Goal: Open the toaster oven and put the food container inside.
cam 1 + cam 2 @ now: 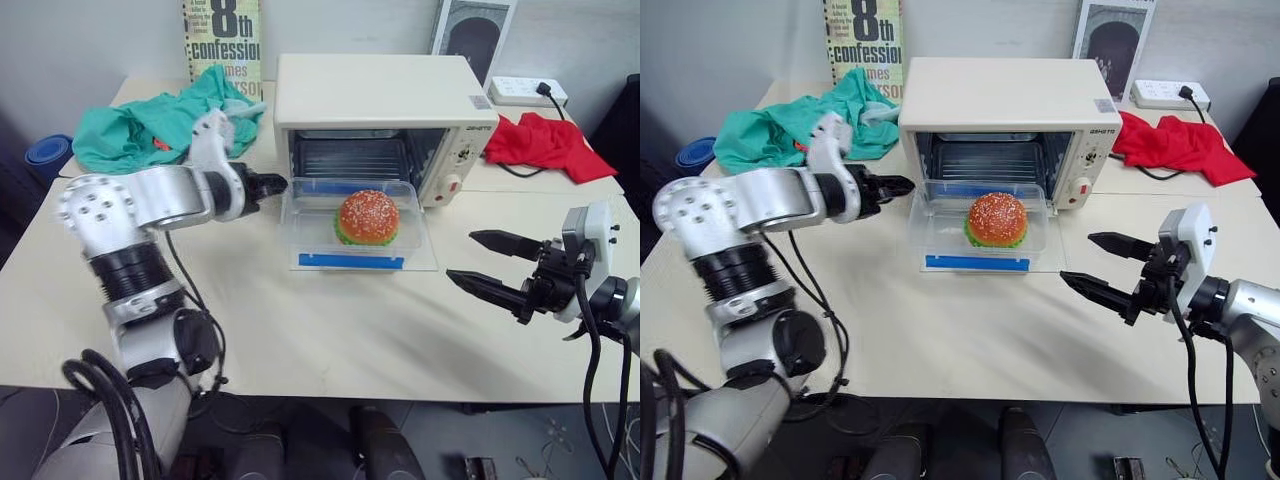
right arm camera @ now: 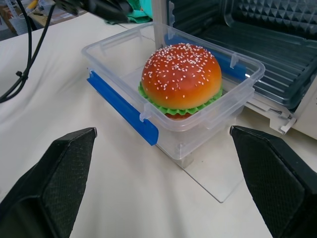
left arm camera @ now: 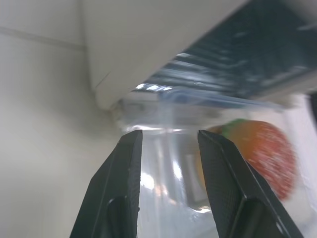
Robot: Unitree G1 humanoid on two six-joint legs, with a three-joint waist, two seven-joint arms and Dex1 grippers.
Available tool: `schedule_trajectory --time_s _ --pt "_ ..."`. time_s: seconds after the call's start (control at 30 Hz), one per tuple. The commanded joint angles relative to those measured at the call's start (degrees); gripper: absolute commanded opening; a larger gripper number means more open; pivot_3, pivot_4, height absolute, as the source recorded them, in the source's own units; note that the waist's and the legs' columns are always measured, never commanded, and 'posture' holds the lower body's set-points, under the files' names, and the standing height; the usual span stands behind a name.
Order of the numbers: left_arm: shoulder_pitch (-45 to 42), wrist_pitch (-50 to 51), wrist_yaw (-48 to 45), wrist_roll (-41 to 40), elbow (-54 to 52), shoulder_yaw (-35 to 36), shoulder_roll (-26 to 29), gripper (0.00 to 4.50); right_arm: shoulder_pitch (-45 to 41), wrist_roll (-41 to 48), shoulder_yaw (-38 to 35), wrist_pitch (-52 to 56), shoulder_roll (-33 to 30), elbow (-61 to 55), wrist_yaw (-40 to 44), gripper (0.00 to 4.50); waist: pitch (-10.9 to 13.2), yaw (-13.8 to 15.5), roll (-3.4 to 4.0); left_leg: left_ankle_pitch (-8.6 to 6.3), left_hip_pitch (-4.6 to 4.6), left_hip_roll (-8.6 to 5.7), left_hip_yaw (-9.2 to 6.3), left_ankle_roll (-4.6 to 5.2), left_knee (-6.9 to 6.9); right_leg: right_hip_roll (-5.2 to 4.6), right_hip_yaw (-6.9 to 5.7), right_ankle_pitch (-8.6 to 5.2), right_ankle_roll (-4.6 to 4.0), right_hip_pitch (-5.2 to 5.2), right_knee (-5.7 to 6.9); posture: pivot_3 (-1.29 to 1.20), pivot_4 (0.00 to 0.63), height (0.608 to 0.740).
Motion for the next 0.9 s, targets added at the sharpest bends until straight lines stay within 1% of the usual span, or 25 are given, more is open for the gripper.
schedule_trajectory --time_s 0.03,0.13,0.17,0.2,0.23,0.27,0.3,0.37,0.4,0.43,0.47,0.5,0.57,0.6,0.63,0.7,0.8,0.83,0.9 --pt "2.12 -4.15 -15.88 -3.93 -5.49 -0.19 4.19 1.87 -0.45 2.34 -2.14 0.73 -1.37 -1.19 0.59 4.5 -0.01 0.26 0.02 0.01 0.02 -0.01 0.0 -0.01 0.0 -0.01 0.0 0.0 0.0 0.02 -0.02 0.0 0.15 0.74" --pt "9.92 -8.08 -36.81 -3.29 -10.86 -3.1 11.46 1.87 -0.62 5.08 -2.05 2.52 -1.12 -2.38 0.14 4.5 -0.04 0.16 0.07 0.01 0.07 -0.02 0.04 -0.01 0.0 -0.02 0.02 0.0 0.0 0.1 -0.08 0.0 0.15 0.74" --pt "13.56 -9.83 -45.14 -2.2 -13.48 -5.22 14.62 1.7 -0.63 6.54 -1.93 3.33 -0.71 -3.11 -0.44 4.33 -0.04 0.1 0.06 0.01 0.08 -0.01 0.07 -0.01 -0.04 -0.01 0.04 -0.01 -0.03 0.09 -0.07 0.0 0.15 0.74" --pt "16.19 -11.76 -51.44 -0.94 -15.19 -7.09 17.05 1.48 -0.64 7.57 -1.87 3.87 -0.49 -3.57 -0.87 4.12 -0.03 0.0 0.06 0.0 0.1 0.01 0.07 0.0 -0.05 0.01 0.04 -0.02 -0.04 0.09 -0.07 0.0 0.15 0.74" --pt "20.29 -15.31 -59.7 2.36 -17.77 -10.82 20.88 1.25 -0.38 9.05 -1.4 4.45 -0.04 -4.76 -1.24 3.87 -0.03 0.06 0.06 0.0 0.09 0.02 0.08 0.0 -0.06 0.03 0.04 -0.02 -0.04 0.07 -0.09 0.0 0.15 0.74" --pt "23.22 -18.34 -65.82 5.11 -19.43 -13.65 23.72 1.02 -0.17 10.12 -1.07 4.84 0.22 -5.6 -1.54 3.61 -0.03 0.05 0.06 0.0 0.1 0.03 0.08 0.0 -0.06 0.02 0.04 -0.04 -0.07 0.09 -0.08 0.0 0.15 0.74" --pt "26.04 -23.17 -70.87 10.17 -20.65 -18.36 26.66 0.69 0.0 11.3 -0.08 5.16 1.06 -6.66 -2.2 3.28 -0.04 0.0 0.06 0.0 0.09 0.03 0.09 0.01 -0.06 0.04 0.04 -0.04 -0.08 0.08 -0.11 0.0 0.15 0.74" --pt "29.04 -30.91 -77.19 17.43 -20.97 -24.84 29.59 0.09 -0.03 12.53 1.75 5.38 2.65 -8.03 -3.91 2.61 -0.02 0.06 0.09 -0.02 0.25 0.04 0.13 0.05 -0.15 0.04 0.07 -0.08 -0.15 0.21 -0.15 0.0 0.15 0.74" --pt "29.23 -33.93 -78.65 20.21 -20.41 -27.4 29.47 0.0 -0.41 12.68 3.45 5.65 3.75 -8.6 -5.2 2.22 0.0 0.24 0.1 -0.17 0.49 0.04 0.17 0.33 -0.19 0.04 0.1 -0.09 -0.17 0.43 -0.21 0.0 0.15 0.74" --pt "29.02 -36.18 -79.84 22.18 -19.85 -29.18 28.98 0.0 -0.81 12.28 5.15 5.69 4.62 -9.1 -6.2 1.93 0.0 0.36 0.1 -0.23 0.77 0.04 0.15 0.44 -0.23 0.06 0.07 -0.11 -0.2 0.83 -0.33 0.0 0.15 0.74" --pt "28.75 -38.59 -80.79 24.2 -19.56 -30.88 28.19 0.0 -1.26 11.96 6.95 5.81 5.58 -9.44 -7.17 1.55 0.01 0.36 0.06 -0.25 0.94 0.07 0.09 0.48 -0.25 0.07 0.03 -0.22 -0.4 1.07 -0.48 0.0 0.15 0.74" --pt "28.25 -40.05 -81.14 25.74 -19.12 -32.47 27.18 0.0 -1.72 11.44 8.84 5.75 6.61 -9.64 -7.94 1.21 0.01 0.32 0.07 -0.26 0.89 0.08 0.05 0.49 -0.25 0.09 0.03 -0.32 -0.59 1.13 -0.6 0.0 0.15 0.74" --pt "27.79 -42.05 -81.9 27.89 -18.46 -34.18 26.06 0.0 -2.25 10.79 10.88 5.48 7.64 -9.74 -8.88 0.55 0.01 0.24 0.07 -0.28 0.86 0.04 0.06 0.56 -0.23 0.05 0.08 -0.22 -0.41 1.13 -0.6 0.0 0.15 0.74" --pt "27.55 -43.32 -82.06 29.36 -18.28 -35.2 25.39 0.0 -2.94 9.63 12.33 5.13 8.23 -9.5 -9.49 0.15 0.01 0.22 0.07 -0.31 0.84 0.04 0.06 0.61 -0.23 0.05 0.08 -0.06 -0.12 1.11 -0.59 0.0 0.15 0.74" --pt "27.15 -44.75 -81.74 31.32 -18.03 -36.63 24.51 0.0 -3.96 7.51 14.18 4.47 8.79 -8.74 -10.31 0.06 0.01 0.21 0.07 -0.32 0.83 0.05 0.07 0.62 -0.22 0.05 0.08 -0.06 -0.12 1.09 -0.58 0.0 0.15 0.74" --pt "25.64 -46.32 -79.69 35.5 -16.55 -39.93 22.0 0.0 -6.9 1.78 18.54 3.33 10.42 -5.62 -13.03 0.06 0.01 0.07 0.07 -0.34 0.83 0.07 0.07 0.67 -0.22 0.06 0.05 -0.06 -0.11 1.03 -0.55 0.0 0.15 0.74" --pt "24.14 -48.66 -77.81 40.39 -13.65 -42.72 18.9 0.0 -10.31 -3.8 22.73 1.92 12.83 -1.21 -14.87 0.06 0.0 -0.05 0.07 -0.34 0.86 0.09 0.1 0.66 -0.22 0.07 0.05 -0.05 -0.09 1.01 -0.49 0.0 0.15 0.74" --pt "23.68 -50.18 -76.79 42.24 -12.06 -43.34 17.3 0.0 -11.63 -6.11 24.09 0.97 14.1 0.94 -15.73 0.06 0.0 -0.11 0.07 -0.33 0.86 0.09 0.11 0.67 -0.22 0.08 0.06 -0.05 -0.08 0.99 -0.46 0.0 0.15 0.74" --pt "21.93 -51.92 -72.28 45.26 -7.64 -43.62 12.37 0.0 -15.02 -12.1 26.65 -1.6 17.24 6.73 -19.1 0.06 0.0 -0.24 0.07 -0.34 0.83 0.09 0.1 0.67 -0.22 0.08 0.06 -0.05 -0.08 0.95 -0.43 0.0 0.15 0.74"
